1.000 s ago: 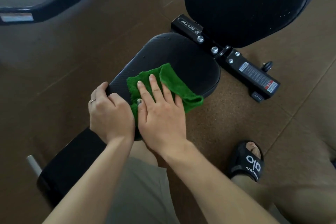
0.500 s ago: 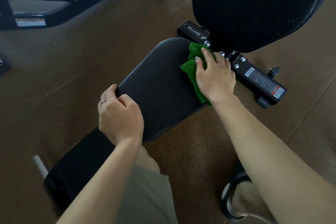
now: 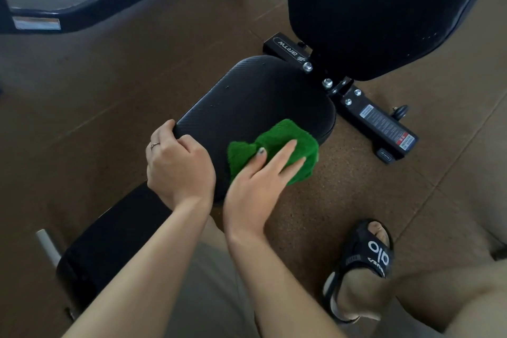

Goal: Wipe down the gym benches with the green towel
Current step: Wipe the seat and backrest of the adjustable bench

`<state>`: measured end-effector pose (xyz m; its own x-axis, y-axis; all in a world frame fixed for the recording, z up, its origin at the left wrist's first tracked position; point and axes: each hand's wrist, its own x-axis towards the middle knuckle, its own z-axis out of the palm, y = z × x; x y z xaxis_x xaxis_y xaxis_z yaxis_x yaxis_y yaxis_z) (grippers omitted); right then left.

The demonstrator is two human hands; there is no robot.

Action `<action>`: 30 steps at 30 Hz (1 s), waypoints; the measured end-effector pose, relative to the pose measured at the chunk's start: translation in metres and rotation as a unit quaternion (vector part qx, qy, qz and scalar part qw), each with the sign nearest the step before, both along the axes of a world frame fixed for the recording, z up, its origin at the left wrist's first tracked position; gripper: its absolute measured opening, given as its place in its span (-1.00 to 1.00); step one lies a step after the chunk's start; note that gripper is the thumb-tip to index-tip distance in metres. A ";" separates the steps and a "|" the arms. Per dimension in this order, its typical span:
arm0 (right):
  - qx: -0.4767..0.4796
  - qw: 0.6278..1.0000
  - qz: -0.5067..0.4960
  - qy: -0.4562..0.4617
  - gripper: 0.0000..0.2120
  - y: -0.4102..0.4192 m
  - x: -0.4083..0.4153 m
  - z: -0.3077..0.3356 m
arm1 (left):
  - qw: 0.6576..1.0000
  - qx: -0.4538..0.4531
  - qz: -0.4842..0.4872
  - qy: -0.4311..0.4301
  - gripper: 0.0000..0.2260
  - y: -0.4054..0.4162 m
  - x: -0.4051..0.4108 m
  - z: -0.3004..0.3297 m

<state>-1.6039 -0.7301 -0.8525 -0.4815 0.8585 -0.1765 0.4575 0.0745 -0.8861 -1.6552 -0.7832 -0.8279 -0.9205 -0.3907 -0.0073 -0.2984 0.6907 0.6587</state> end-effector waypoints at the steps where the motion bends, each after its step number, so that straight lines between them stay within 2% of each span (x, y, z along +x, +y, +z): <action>1: -0.003 1.000 -0.002 0.008 -0.41 -0.009 0.002 0.000 | 1.000 0.001 -0.001 0.000 -0.60 -0.001 0.000 0.000; 5: -0.043 0.998 0.013 0.031 -0.40 0.010 -0.002 -0.002 | 1.000 0.006 -0.004 0.005 -0.60 -0.002 0.000 0.000; 8: -0.062 0.997 -0.037 0.035 -0.41 0.048 -0.022 0.001 | 1.000 0.009 -0.006 0.005 -0.60 -0.003 0.002 0.000; 14: -0.051 0.996 -0.065 0.043 -0.43 0.092 -0.032 -0.001 | 1.000 0.025 -0.002 0.016 -0.61 -0.004 0.001 -0.003; 17: -0.010 0.998 -0.047 0.041 -0.44 0.053 -0.019 -0.002 | 0.999 0.031 0.003 0.015 -0.60 -0.003 0.002 -0.002; 21: 0.086 0.995 0.037 0.031 -0.46 -0.033 0.011 -0.007 | 0.999 0.039 0.006 0.011 -0.60 -0.005 -0.002 -0.002; 24: 0.129 0.988 0.079 0.005 -0.49 -0.041 0.025 -0.017 | 0.998 0.065 0.002 0.002 -0.60 -0.009 -0.003 -0.003; 30: 0.303 0.930 0.205 -0.046 -0.54 -0.034 0.038 -0.018 | 0.986 0.162 0.034 -0.013 -0.62 -0.014 -0.007 -0.003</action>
<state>-1.5659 -0.7640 -0.8706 -0.7966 0.5618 0.2231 0.3528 0.7318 -0.5831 -1.6621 -0.7969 -0.8308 -0.8901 -0.4245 -0.1657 -0.3571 0.4238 0.8324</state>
